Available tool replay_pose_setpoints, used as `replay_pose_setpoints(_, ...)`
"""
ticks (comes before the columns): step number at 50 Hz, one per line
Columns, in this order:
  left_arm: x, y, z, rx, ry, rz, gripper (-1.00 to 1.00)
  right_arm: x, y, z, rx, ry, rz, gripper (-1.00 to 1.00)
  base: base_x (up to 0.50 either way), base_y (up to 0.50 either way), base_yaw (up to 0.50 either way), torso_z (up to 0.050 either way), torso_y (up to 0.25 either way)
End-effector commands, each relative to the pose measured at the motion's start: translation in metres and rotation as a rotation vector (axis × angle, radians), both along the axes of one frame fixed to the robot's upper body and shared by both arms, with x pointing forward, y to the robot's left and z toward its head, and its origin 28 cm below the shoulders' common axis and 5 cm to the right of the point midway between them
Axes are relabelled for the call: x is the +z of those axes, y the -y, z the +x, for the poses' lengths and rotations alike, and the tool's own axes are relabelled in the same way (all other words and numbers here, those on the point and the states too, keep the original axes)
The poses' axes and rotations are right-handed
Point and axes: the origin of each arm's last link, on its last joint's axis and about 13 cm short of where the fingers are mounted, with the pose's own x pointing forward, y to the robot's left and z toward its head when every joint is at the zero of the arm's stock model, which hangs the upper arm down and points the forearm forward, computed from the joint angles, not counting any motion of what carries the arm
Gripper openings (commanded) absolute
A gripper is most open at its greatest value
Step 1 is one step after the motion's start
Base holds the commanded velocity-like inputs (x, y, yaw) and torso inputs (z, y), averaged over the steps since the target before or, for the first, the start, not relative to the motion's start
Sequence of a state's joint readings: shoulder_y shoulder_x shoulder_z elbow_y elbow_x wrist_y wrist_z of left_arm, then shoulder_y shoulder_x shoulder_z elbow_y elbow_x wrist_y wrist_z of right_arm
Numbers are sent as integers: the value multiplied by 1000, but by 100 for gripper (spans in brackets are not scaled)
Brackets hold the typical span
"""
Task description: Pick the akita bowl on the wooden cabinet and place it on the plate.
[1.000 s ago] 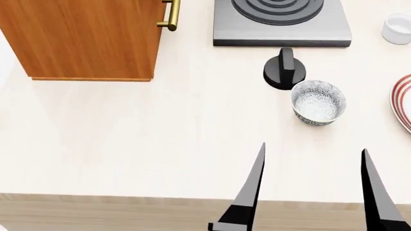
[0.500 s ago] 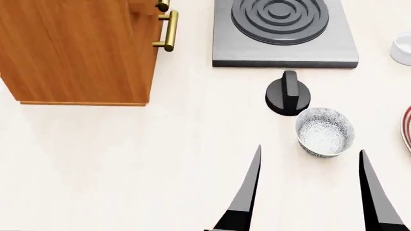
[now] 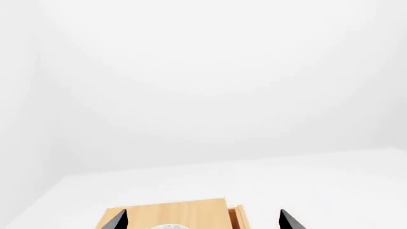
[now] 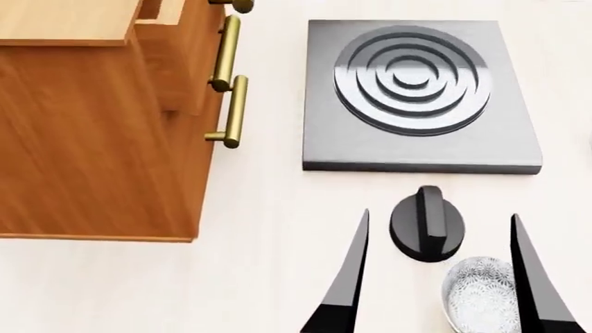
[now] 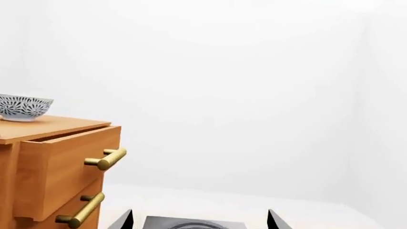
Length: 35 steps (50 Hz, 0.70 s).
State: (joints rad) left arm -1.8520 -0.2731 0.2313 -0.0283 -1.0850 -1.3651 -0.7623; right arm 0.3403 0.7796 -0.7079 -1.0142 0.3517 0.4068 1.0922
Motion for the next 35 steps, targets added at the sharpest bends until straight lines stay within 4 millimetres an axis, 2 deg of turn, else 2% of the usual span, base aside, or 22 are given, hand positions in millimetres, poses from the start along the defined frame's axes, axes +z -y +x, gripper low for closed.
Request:
replay_pose_setpoints(1,0,-1,-2,-3,4,-2,100,0,0,0,1,-1,-2,100,457,0,0,0,0)
replay_pose_setpoints(12,-2,0,-1,-8,-1,0,100,0,0,1,-7,-16,0,100,428,0,0,0,1)
replay_pose_setpoints(23,-4,-1,0,-9,-5,0,100,0,0,-1,-12,1,-10,100,21,0,0,0,0)
replay_pose_setpoints(29,-5,-1,0,-10,-7,0,100,0,0,0,-20,-10,-3,100,312,0,0,0,0)
replay_pose_setpoints(35,-3,-1,-1,-8,-5,1,100,0,0,0,-17,-11,3,100,22,0,0,0,2)
